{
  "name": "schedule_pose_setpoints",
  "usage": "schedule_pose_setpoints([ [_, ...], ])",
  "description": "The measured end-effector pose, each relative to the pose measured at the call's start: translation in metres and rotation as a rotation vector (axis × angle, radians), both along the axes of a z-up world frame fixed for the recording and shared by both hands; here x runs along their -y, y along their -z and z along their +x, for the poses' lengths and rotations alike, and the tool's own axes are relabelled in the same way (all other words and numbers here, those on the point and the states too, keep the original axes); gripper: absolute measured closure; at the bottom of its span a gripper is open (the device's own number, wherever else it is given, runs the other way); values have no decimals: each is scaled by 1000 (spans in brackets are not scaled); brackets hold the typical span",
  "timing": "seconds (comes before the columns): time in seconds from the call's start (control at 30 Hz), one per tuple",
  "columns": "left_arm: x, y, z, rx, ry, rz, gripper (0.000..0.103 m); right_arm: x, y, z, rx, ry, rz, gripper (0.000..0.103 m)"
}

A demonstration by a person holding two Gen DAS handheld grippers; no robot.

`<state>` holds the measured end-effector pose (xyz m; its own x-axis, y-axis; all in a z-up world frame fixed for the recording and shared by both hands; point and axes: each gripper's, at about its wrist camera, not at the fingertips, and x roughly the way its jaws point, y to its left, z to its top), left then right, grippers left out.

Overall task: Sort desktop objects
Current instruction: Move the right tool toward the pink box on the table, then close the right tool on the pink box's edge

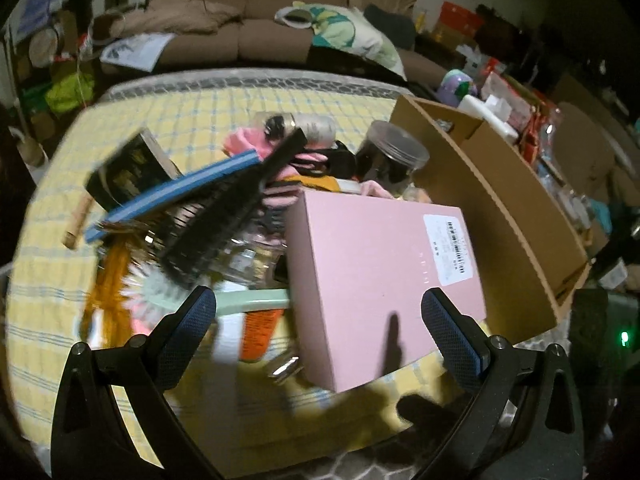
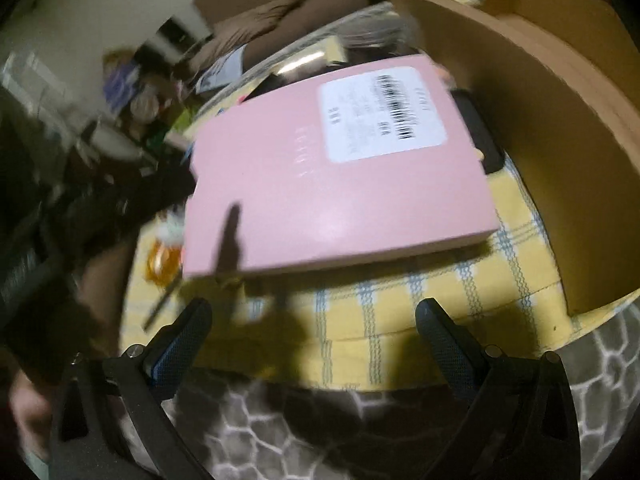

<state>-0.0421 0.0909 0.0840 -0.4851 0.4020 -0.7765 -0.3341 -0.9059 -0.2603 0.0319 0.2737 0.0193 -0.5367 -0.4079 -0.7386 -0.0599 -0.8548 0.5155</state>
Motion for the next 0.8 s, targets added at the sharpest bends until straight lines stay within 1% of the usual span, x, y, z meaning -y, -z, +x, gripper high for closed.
schedule_pose_setpoints([
  [0.07,-2,7,-5,28,-2,11,0,-8,-1,-3,-17,32,-8,0],
  [0.13,-5,11,-7,42,5,22,0,-13,-3,-6,-38,56,23,0],
  [0.27,-9,22,-6,62,23,26,0,-15,-1,-15,-35,64,54,0],
  [0.33,-10,25,-5,71,27,47,1,-11,0,-16,-57,64,90,0],
  [0.4,-9,27,-4,81,37,66,4,-3,-4,-17,-86,36,128,0],
  [0.43,-10,28,-3,88,45,71,7,2,-5,-17,-95,12,141,1],
  [0.53,-11,28,-1,100,57,72,7,19,-10,-15,-126,-71,182,8],
  [0.6,-5,26,1,89,27,55,7,31,-15,-13,-143,-118,228,9],
  [0.67,2,26,-1,87,-6,32,7,34,-22,-7,-178,-117,279,9],
  [0.7,6,28,-3,87,-18,28,4,31,-23,-7,-190,-108,298,9],
  [0.77,15,31,-7,98,-36,27,3,29,-29,-8,-215,-81,362,8],
  [0.8,19,32,-7,99,-38,35,3,27,-30,-11,-223,-81,375,8],
])
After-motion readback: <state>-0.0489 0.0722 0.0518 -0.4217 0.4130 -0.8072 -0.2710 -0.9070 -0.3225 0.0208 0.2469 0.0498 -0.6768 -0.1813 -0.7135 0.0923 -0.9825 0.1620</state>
